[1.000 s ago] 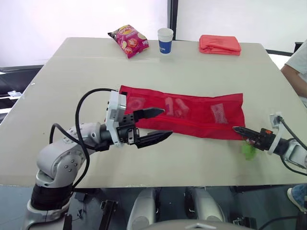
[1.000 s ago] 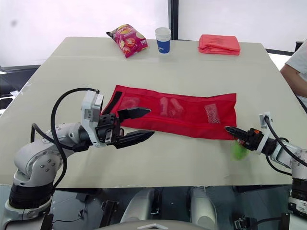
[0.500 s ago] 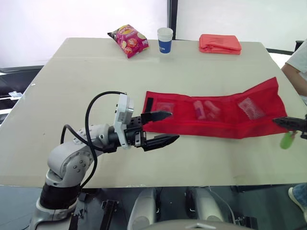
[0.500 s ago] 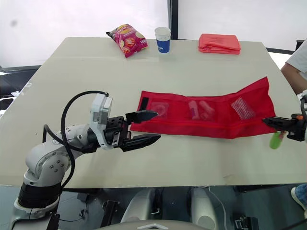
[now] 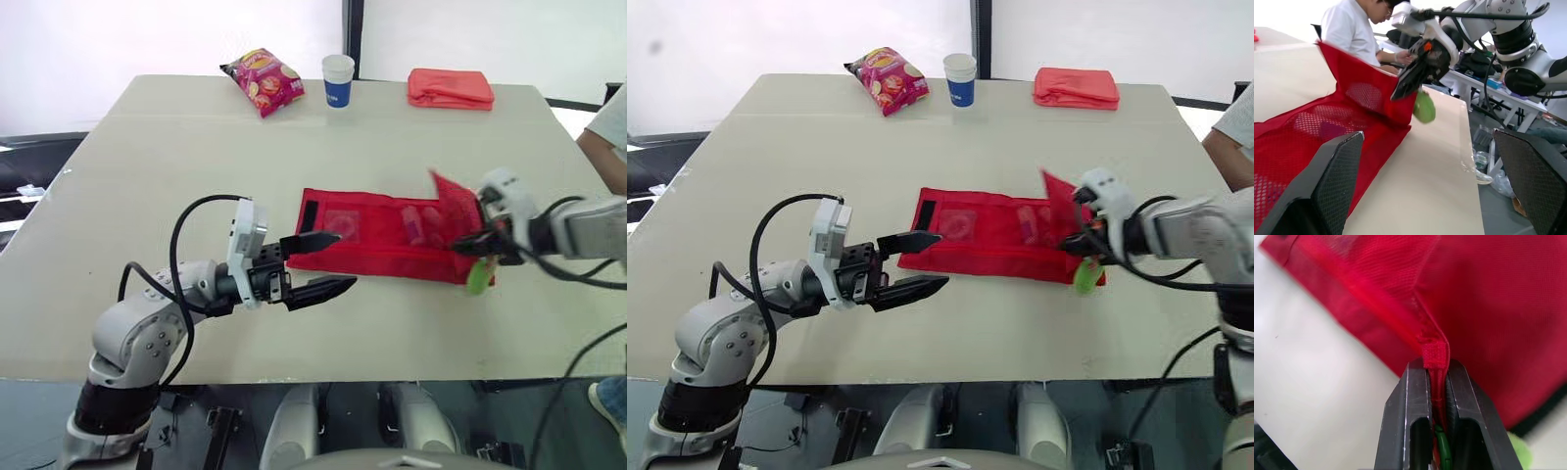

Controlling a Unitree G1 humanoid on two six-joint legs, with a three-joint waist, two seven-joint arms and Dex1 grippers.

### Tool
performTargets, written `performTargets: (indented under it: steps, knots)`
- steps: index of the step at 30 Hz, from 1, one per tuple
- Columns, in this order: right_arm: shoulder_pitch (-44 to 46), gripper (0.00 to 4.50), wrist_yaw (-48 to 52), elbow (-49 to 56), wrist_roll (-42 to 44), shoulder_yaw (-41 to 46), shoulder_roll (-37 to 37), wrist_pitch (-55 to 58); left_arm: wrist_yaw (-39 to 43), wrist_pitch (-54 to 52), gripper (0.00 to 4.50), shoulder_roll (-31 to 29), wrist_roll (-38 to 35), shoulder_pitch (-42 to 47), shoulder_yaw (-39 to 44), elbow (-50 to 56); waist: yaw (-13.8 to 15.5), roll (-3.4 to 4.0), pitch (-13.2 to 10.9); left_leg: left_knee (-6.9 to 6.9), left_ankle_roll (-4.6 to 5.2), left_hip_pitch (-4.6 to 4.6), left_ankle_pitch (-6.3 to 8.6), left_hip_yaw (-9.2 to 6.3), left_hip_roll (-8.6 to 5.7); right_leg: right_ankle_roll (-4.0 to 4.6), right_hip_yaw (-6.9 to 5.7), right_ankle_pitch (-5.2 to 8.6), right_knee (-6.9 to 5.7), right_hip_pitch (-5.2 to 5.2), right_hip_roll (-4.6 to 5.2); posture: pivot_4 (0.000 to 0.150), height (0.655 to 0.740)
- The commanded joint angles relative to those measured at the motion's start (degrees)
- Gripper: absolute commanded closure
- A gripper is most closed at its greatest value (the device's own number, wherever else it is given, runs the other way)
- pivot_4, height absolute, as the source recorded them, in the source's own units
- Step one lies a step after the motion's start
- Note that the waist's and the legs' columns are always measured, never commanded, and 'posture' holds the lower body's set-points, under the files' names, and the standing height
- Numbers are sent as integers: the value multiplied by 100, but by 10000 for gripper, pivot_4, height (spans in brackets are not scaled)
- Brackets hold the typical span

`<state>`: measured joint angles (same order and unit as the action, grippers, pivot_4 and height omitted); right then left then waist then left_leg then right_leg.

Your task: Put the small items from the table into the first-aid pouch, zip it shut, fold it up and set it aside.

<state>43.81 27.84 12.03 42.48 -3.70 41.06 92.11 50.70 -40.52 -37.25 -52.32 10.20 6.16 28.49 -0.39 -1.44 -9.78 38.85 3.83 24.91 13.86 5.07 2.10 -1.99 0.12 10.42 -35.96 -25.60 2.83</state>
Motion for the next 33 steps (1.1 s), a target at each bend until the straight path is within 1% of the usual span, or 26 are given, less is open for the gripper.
performTargets:
  steps: [1, 2, 3, 5, 6, 7, 8, 9, 12, 14, 16, 17, 19, 21, 23, 25, 27, 28, 30, 33]
  knots:
    - [-41, 36575, -328, -39, -314, 151, -459, -201, -106, 79, 0, -56, -100, -256, 253, 312, -19, -10, 6, 0, -1, -6, 1, 5, 4, 0, 1, 0, 2, 4, -1, 1500, 7400]
    - [-106, 33911, -284, 62, -237, 305, -550, -229, -96, 97, 0, -79, -102, -355, 330, 310, -33, -9, 5, 0, 0, -6, 1, 6, 4, 0, 1, 0, 2, 5, -1, 1500, 7400]
    - [-142, 29356, -195, 198, -115, 489, -627, -243, -92, 111, 0, -101, -116, -432, 397, 301, -33, -9, 5, 0, 0, -6, 1, 4, 4, 0, -1, 0, 1, 4, -2, 1500, 7400]
    - [-282, 22331, 98, 678, 86, 569, -438, -415, -98, 116, 0, -115, -151, -530, 526, 216, -23, -3, 2, 0, -1, -4, 0, 1, 6, 0, -5, 0, 1, 3, -3, 1500, 7400]
    - [-341, 17272, 190, 845, 110, 537, -342, -507, -91, 114, 0, -119, -161, -552, 567, 180, -21, 1, 0, 0, -1, -5, 0, 0, 6, 0, -7, 0, 1, 3, -3, 1500, 7400]
    - [-473, 13323, 366, 1070, 240, 650, -265, -651, -40, 130, 0, -127, -139, -569, 606, 62, -19, 1, -1, 0, -1, -6, 0, -1, 6, -1, -8, 0, 0, 4, -2, 1500, 7400]
    - [-648, 7721, 609, 1331, 376, 834, -159, -906, -30, 123, 0, -114, -126, -556, 640, -74, -17, 0, 0, 0, -1, -6, 0, -1, 6, -2, -8, 1, 1, 4, -2, 1500, 7400]
    - [-794, 3888, 778, 1534, 459, 994, -92, -1150, -21, 118, 0, -105, -116, -530, 674, -208, -13, 0, 0, 0, -1, -8, 0, -3, 6, -4, -11, 2, 1, 7, -2, 1500, 7400]
    - [-1172, 3888, 995, 1961, 635, 1483, -47, -1760, 13, 86, 0, -127, -123, -476, 791, -586, -31, 1, -1, 0, -1, -12, 0, -4, 7, -21, -12, 13, 1, 10, -2, 1500, 7400]
    - [-1316, 3888, 1036, 2139, 720, 1604, -23, -1964, -2, 25, 0, -141, -173, -445, 872, -775, -45, 1, -1, 0, -1, -13, 0, -3, 10, -22, -12, 13, 1, 9, -3, 1500, 7400]
    - [-1661, 3888, 1088, 2361, 781, 1978, -298, -2649, -80, -101, 0, -184, -176, -465, 923, -926, -44, 0, 0, -1, -2, -15, 1, -3, 12, -21, -12, 13, 1, 9, -4, 1500, 7400]
    - [-1853, 3888, 1142, 2493, 701, 2065, -353, -3001, -204, -199, 0, -162, -233, -445, 993, -1049, -38, 0, 0, -1, -2, -14, 1, -5, 13, -21, -14, 13, 1, 10, -5, 1500, 7400]
    - [-2201, 3888, 1301, 2654, 600, 2193, -412, -3582, -669, -721, 0, -133, -588, -334, 1207, -1390, -25, 1, -1, -4, -2, -14, 1, -6, 12, -20, -14, 13, 1, 9, -4, 1500, 7400]
    - [-2476, 3888, 1438, 2709, 549, 2234, -340, -3931, -822, -883, 0, -177, -566, -392, 1261, -1453, -28, 1, -1, -4, -2, -13, 0, -3, 11, -22, -13, 13, 1, 9, -2, 1500, 7400]
    - [-2674, 3888, 1606, 2757, 330, 2140, -188, -4333, -1097, -1239, 0, -179, -785, -452, 1404, -1467, -31, 0, 0, -4, -2, -15, 0, -1, 7, -23, -12, 13, 1, 11, 4, 1500, 7400]
    - [-3010, 3888, 2125, 2872, -2, 2162, 181, -4936, -1880, -1843, 0, -90, -1106, -603, 1583, -1389, -26, 2, -1, -4, -2, -15, 0, 0, 8, -22, -13, 13, 1, 10, 7, 1500, 7400]
    - [-3258, 3888, 2499, 2865, -78, 2248, 463, -5268, -2580, -2275, 0, 36, -1460, -661, 1695, -1306, -27, 2, -1, -5, -2, -18, 1, -3, 9, -22, -15, 14, 1, 11, 11, 1500, 7400]
    - [-3289, 3888, 2558, 2825, -87, 2227, 539, -5359, -2807, -2428, 0, 77, -1622, -620, 1748, -1322, -26, 2, -1, -6, -2, -17, 0, -6, 9, -22, -17, 14, 1, 11, 11, 1500, 7400]
    - [-3475, 3888, 2835, 2708, -151, 2353, 747, -5629, -3684, -2662, 0, 367, -2027, -484, 1813, -1279, -15, 0, -1, -6, -5, -18, -2, -8, 9, -23, -18, 14, 0, 12, 11, 1500, 7400]
    - [-3633, 3888, 3061, 2608, -104, 2548, 913, -5860, -4670, -2809, 0, 659, -2589, -283, 1813, -1260, 18, -2, 1, -5, -8, -23, -4, -15, 5, -22, -24, 13, -2, 21, 19, 1500, 7400]
